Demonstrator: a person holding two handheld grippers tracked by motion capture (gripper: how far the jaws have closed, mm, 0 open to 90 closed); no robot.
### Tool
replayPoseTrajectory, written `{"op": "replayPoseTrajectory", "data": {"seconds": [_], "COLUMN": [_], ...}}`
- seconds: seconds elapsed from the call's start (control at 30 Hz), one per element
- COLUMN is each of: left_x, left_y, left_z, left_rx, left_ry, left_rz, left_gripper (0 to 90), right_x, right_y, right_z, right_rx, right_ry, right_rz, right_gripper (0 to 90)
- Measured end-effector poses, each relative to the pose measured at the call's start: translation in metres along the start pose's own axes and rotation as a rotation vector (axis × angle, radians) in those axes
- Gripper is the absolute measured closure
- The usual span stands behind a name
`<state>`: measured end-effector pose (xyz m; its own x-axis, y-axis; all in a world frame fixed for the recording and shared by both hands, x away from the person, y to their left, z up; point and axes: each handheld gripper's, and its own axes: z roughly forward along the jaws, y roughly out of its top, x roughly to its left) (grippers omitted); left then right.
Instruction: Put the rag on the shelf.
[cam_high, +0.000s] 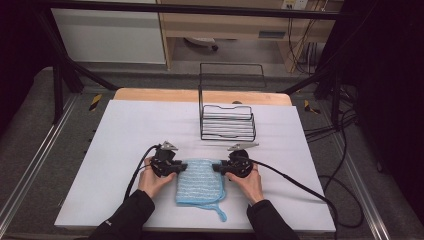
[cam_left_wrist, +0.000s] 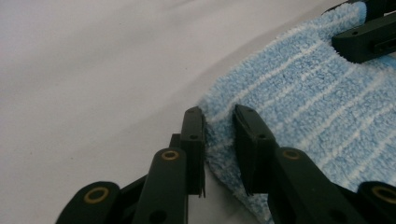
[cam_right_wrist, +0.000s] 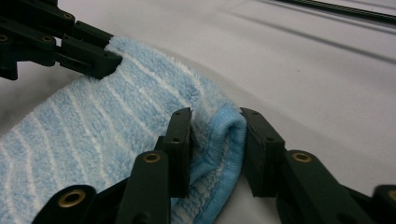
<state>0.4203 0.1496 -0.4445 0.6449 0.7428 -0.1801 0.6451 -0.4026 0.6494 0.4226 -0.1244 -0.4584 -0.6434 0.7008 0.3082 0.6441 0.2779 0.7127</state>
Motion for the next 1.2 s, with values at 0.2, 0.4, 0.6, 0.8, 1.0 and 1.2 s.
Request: {"op": "replayPoseTrajectory", "data": {"seconds": [0.2, 0.4, 0.6, 0.8, 1.0, 1.2], "left_x": [0.002, 0.006, 0.006, 0.003, -0.002, -0.008], "left_y": [-0.001, -0.001, 0.001, 0.003, 0.008, 0.012], "left_z": [0.000, -0.003, -0.012, -0.024, -0.039, -0.051], "left_rx": [-0.009, -0.015, -0.050, -0.108, -0.176, -0.225], "left_ry": [-0.019, -0.055, -0.066, -0.066, -0.071, -0.066], "left_rz": [-0.005, -0.035, -0.035, -0.020, 0.005, 0.021], "left_gripper": [74.7, 79.2, 80.1, 80.0, 80.0, 80.1], "right_x": [-0.001, -0.005, -0.003, 0.001, 0.007, 0.013], "right_y": [0.001, 0.002, 0.004, 0.008, 0.014, 0.020], "right_z": [-0.001, -0.006, -0.012, -0.023, -0.040, -0.052], "right_rx": [0.009, 0.001, -0.018, -0.063, -0.133, -0.173], "right_ry": [0.006, 0.030, 0.041, 0.062, 0.082, 0.077], "right_rz": [0.022, 0.063, 0.057, 0.051, 0.030, -0.007], "right_gripper": [75.5, 79.4, 80.0, 80.1, 80.4, 80.9]}}
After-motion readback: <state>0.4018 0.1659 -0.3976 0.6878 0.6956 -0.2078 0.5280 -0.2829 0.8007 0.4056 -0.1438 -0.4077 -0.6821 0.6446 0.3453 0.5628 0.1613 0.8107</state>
